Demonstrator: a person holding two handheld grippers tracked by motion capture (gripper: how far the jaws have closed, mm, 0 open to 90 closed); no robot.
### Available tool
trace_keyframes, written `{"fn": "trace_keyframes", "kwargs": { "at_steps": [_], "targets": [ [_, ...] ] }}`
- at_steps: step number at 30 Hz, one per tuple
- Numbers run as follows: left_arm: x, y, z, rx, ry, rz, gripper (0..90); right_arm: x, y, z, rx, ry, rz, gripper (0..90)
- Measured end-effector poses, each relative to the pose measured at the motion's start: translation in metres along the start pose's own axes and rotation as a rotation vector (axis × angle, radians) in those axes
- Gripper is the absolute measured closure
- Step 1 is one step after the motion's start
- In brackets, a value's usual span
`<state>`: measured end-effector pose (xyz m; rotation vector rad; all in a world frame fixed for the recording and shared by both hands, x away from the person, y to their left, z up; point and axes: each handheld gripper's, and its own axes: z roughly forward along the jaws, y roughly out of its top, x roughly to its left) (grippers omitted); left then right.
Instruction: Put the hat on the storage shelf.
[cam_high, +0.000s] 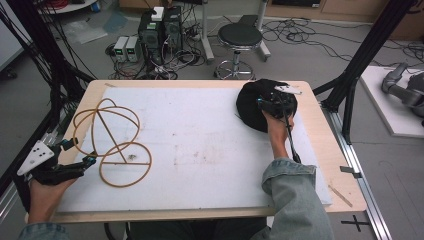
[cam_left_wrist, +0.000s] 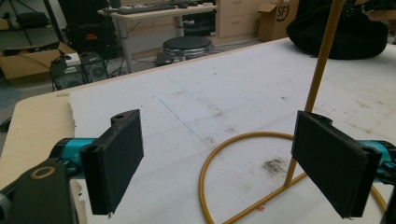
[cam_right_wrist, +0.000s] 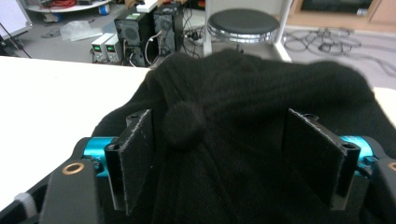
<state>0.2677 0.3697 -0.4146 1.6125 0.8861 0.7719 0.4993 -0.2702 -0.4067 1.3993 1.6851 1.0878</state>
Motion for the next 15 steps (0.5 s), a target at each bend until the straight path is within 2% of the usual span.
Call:
{"fn": "trace_keyframes", "kwargs": {
  "at_steps": [2,4,8,11,15],
  "targets": [
    [0.000,0.000,0.000,0.001,-0.001,0.001,17.1,0.001,-0.001,0.001,0.014,-0.027,-0.010,36.8],
    [0.000,0.000,0.000,0.000,-0.002,0.001,17.1,0.002,-0.001,0.001,0.016,-0.025,-0.004,44.0],
    [0.000,0.000,0.000,0.001,-0.001,0.002,17.1,0.003,0.000,0.000,0.020,-0.031,-0.037,57.2],
    [0.000,0.000,0.000,0.001,0.002,0.002,17.1,0.005,0.002,-0.002,0.003,-0.027,-0.048,66.9],
    [0.001,0.000,-0.001,-0.003,0.005,0.000,17.1,0.005,0.007,-0.009,-0.034,-0.018,-0.045,70.5]
  ]
}}
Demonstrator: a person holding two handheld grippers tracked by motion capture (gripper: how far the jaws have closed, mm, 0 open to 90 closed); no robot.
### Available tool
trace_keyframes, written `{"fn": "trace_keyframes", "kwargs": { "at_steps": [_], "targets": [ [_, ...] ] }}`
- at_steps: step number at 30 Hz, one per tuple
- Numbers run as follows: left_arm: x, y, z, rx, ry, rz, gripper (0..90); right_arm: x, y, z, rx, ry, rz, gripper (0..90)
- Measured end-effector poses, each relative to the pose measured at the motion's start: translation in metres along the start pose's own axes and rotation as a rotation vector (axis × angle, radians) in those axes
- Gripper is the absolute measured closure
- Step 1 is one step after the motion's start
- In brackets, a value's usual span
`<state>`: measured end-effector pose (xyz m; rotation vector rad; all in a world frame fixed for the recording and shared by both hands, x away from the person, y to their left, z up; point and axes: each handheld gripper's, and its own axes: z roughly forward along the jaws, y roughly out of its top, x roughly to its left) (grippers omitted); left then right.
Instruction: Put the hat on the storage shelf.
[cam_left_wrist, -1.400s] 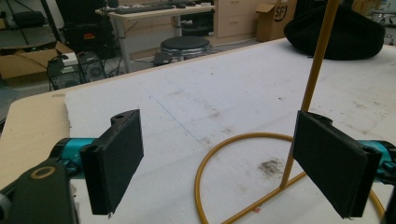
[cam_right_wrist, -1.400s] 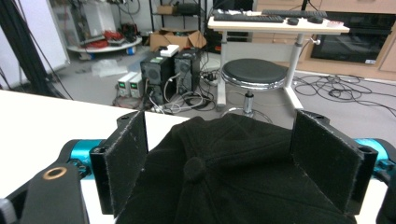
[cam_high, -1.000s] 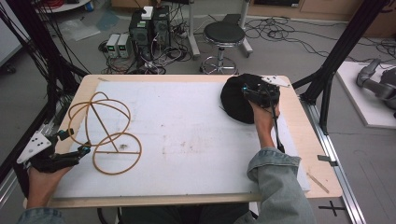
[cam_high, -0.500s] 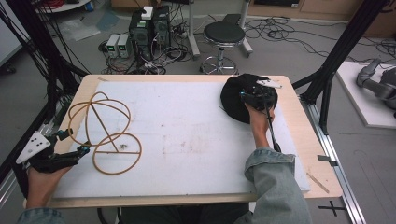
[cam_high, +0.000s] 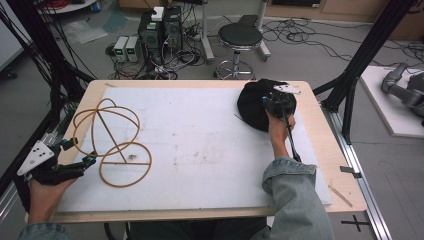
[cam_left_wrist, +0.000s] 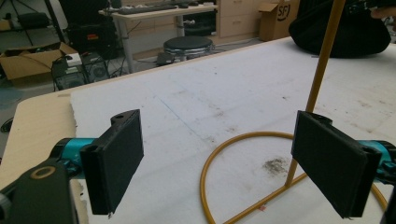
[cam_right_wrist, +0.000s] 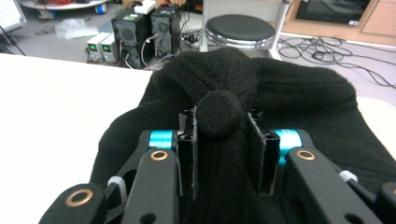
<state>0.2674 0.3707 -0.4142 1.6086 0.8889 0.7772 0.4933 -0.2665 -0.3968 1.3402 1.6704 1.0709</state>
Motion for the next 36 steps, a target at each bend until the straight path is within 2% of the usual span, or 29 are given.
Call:
{"fn": "trace_keyframes", "kwargs": {
  "at_steps": [4,12,19,22,28,33,36],
  "targets": [
    [0.000,-0.001,0.000,0.000,0.003,-0.002,17.1,-0.001,0.006,-0.009,-0.023,0.009,0.015,71.7],
    [0.000,-0.001,0.000,0.002,0.004,0.000,17.2,-0.009,0.018,-0.030,-0.080,0.037,0.115,72.4],
    [0.000,0.000,0.000,-0.002,0.004,-0.001,17.1,-0.010,0.030,-0.046,-0.126,0.062,0.140,72.6],
    [0.001,-0.001,-0.001,-0.002,0.007,-0.004,17.2,-0.010,0.036,-0.052,-0.145,0.092,0.174,72.7],
    [0.002,-0.001,-0.002,0.000,0.012,-0.006,17.1,-0.001,0.055,-0.064,-0.195,0.134,0.165,72.6],
    [0.003,-0.001,-0.002,0.000,0.010,-0.004,17.2,0.012,0.073,-0.074,-0.231,0.170,0.143,72.6],
    [0.004,-0.001,-0.003,-0.002,0.013,-0.005,17.2,0.019,0.082,-0.080,-0.250,0.202,0.146,72.6]
  ]
}}
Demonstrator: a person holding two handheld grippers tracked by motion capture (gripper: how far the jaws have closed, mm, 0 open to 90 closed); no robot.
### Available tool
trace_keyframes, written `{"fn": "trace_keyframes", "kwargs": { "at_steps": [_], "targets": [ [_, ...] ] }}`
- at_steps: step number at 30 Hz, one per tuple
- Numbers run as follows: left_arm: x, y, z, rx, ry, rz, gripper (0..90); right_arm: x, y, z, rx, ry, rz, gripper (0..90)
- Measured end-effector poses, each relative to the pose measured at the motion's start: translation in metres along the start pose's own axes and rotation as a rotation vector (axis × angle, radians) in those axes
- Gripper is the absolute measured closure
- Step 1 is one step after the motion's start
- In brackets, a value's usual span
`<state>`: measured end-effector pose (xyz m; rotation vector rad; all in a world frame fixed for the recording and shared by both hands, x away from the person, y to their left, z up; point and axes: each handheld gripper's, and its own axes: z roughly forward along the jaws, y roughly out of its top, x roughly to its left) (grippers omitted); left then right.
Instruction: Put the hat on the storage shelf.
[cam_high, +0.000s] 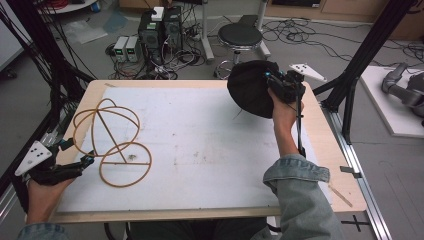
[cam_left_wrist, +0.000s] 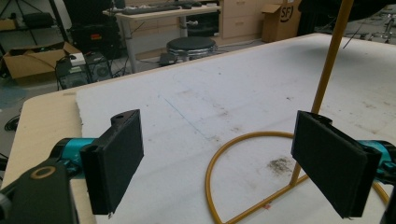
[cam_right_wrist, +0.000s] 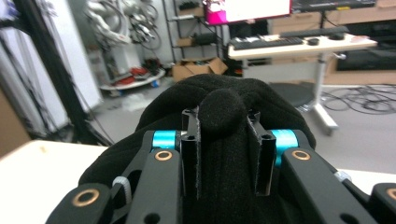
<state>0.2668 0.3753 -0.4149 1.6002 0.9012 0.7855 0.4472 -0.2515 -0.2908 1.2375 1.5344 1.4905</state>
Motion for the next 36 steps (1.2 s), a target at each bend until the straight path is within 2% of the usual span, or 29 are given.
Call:
{"fn": "trace_keyframes", "kwargs": {
  "at_steps": [9,16,19,29,32,33,34,36],
  "targets": [
    [0.002,-0.001,-0.001,-0.002,0.006,-0.007,17.2,0.041,0.028,-0.004,-0.038,0.118,-0.035,72.5],
    [0.003,0.000,-0.003,-0.011,0.011,-0.010,17.2,0.071,0.043,-0.003,-0.049,0.208,-0.016,72.5],
    [0.004,0.000,-0.004,-0.014,0.016,-0.008,17.2,0.082,0.047,-0.002,-0.055,0.236,-0.023,72.5],
    [0.005,-0.001,-0.005,-0.012,0.020,-0.010,17.3,0.117,0.053,0.001,-0.057,0.355,0.001,72.5],
    [0.004,-0.001,-0.004,-0.013,0.020,-0.010,17.3,0.129,0.054,0.000,-0.057,0.391,-0.010,72.5],
    [0.004,-0.001,-0.004,-0.013,0.020,-0.010,17.3,0.129,0.054,0.000,-0.057,0.391,-0.010,72.5],
    [0.004,-0.001,-0.004,-0.013,0.020,-0.010,17.3,0.138,0.055,0.000,-0.055,0.409,-0.017,72.5],
    [0.004,0.000,-0.004,-0.013,0.018,-0.009,17.3,0.145,0.056,0.001,-0.054,0.442,-0.002,72.5]
  ]
}}
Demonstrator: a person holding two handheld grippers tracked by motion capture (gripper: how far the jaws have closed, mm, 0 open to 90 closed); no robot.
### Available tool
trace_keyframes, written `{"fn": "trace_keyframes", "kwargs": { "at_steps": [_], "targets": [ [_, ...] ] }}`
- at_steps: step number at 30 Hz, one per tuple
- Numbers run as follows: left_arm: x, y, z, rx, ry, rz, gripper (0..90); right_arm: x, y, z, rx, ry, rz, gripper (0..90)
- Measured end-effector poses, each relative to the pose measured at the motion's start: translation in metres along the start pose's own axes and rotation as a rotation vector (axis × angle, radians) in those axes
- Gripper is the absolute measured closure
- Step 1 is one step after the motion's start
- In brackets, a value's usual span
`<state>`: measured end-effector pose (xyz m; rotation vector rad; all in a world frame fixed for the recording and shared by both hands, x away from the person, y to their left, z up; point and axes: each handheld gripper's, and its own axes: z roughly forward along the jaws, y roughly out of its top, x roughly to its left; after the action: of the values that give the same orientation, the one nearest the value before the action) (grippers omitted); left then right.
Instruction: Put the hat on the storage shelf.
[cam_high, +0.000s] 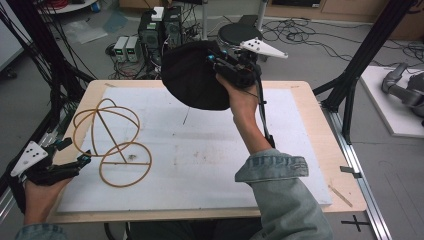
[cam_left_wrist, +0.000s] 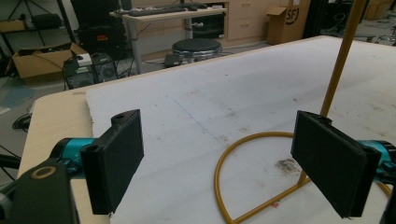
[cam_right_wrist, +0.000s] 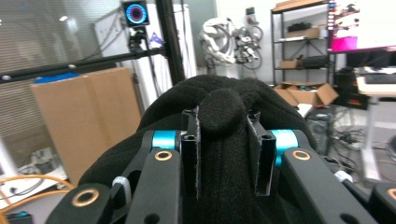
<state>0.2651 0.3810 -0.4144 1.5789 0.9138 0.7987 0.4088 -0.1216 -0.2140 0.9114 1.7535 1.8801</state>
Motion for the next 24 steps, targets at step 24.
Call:
{"fn": "trace_keyframes", "kwargs": {
  "at_steps": [24],
  "targets": [
    [0.003,0.000,-0.003,-0.004,0.018,-0.005,17.4,0.073,-0.005,0.042,0.017,0.253,0.036,72.4]
  ]
}}
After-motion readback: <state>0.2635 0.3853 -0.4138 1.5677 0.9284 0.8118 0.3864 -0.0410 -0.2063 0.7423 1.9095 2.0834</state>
